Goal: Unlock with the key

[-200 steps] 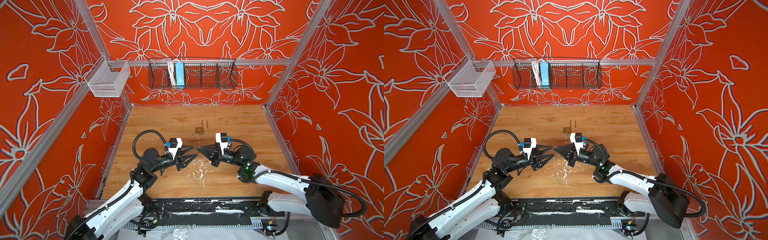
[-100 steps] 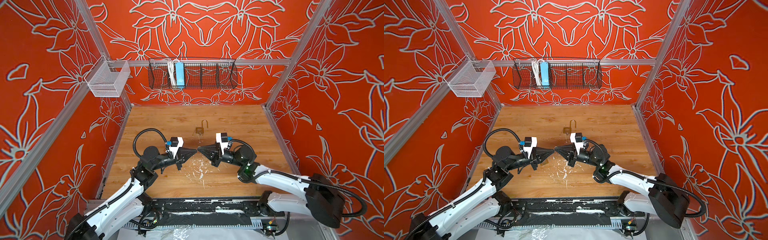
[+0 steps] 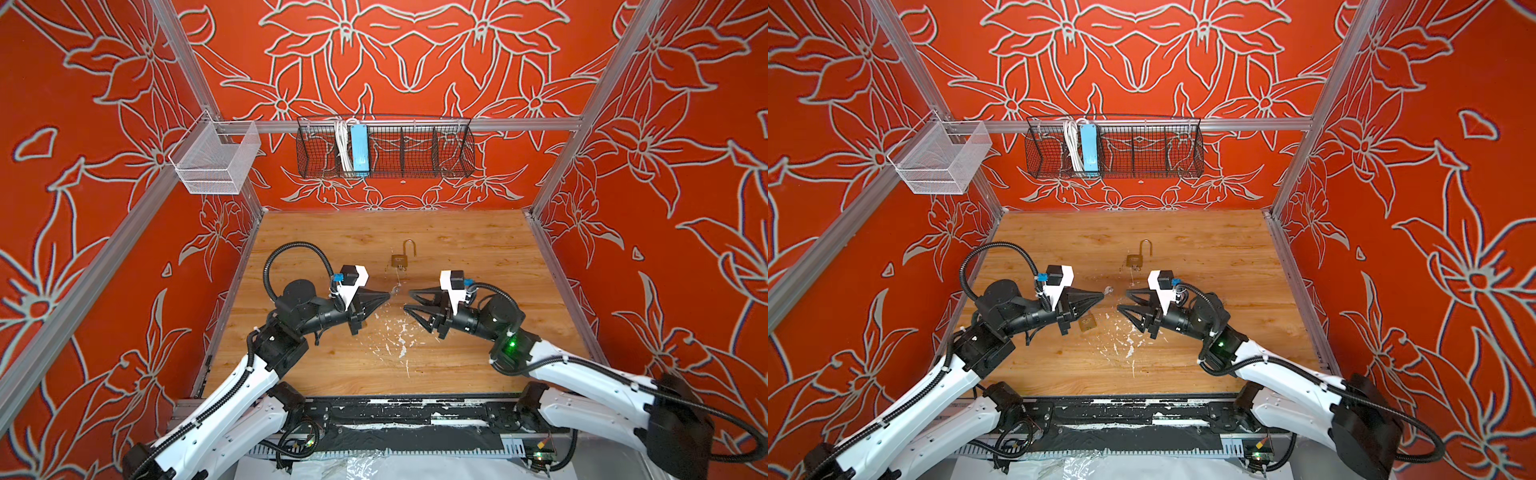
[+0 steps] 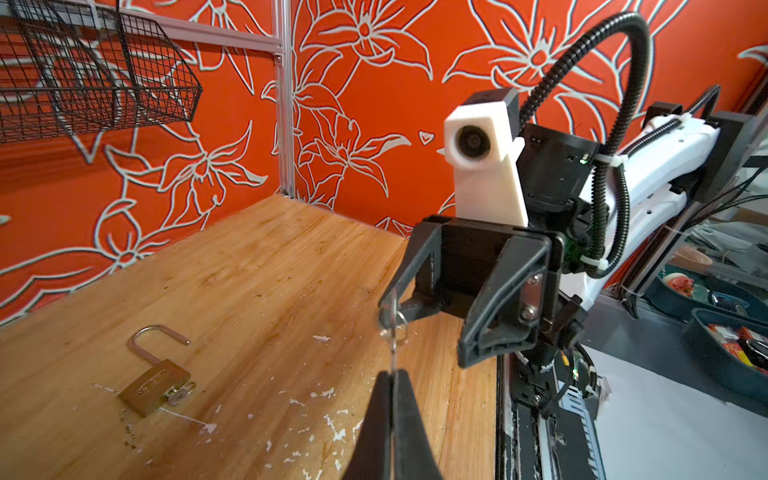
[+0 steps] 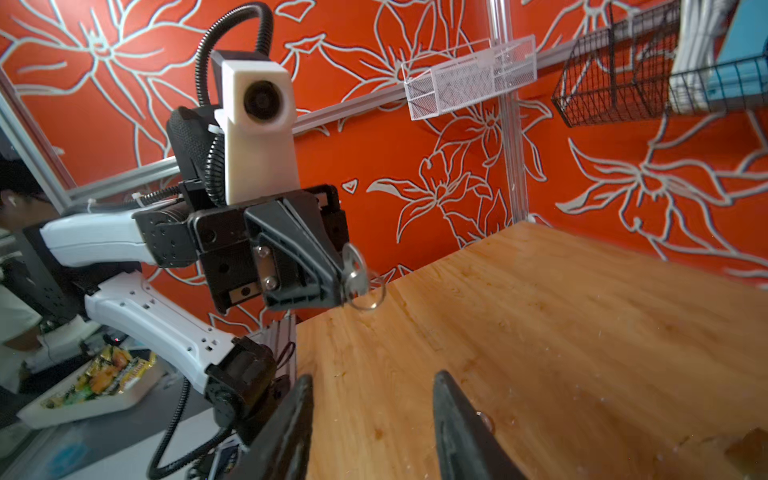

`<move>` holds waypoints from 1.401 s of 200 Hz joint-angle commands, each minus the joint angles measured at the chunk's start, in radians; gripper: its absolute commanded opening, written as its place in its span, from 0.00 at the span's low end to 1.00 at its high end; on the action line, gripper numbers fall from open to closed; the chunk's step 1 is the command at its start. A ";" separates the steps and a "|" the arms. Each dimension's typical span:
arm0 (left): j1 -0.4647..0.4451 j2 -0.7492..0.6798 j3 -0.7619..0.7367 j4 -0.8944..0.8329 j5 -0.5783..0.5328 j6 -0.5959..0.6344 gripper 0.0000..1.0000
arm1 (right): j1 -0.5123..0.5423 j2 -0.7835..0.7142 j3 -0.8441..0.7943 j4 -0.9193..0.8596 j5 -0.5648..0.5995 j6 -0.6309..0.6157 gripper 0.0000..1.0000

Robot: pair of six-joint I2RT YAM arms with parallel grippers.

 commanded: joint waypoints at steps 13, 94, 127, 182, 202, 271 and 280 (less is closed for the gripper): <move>0.006 0.104 0.257 -0.564 -0.065 0.237 0.00 | -0.016 -0.197 -0.045 -0.352 0.198 -0.129 0.60; 0.006 0.265 0.489 -0.944 -0.024 0.561 0.00 | -0.028 -0.153 0.009 -0.323 -0.120 -0.377 0.75; 0.003 0.394 0.639 -1.143 0.013 0.663 0.00 | -0.031 -0.069 0.049 -0.249 -0.185 -0.396 0.74; -0.048 0.488 0.769 -1.282 -0.103 0.717 0.00 | -0.030 0.056 0.097 -0.125 -0.276 -0.310 0.60; -0.071 0.498 0.776 -1.277 -0.127 0.715 0.00 | -0.030 0.083 0.101 -0.076 -0.279 -0.277 0.61; -0.121 0.535 0.808 -1.256 -0.167 0.713 0.00 | -0.028 0.179 0.121 0.052 -0.300 -0.179 0.61; -0.124 0.540 0.814 -1.256 -0.172 0.714 0.00 | -0.029 0.191 0.126 0.069 -0.309 -0.163 0.61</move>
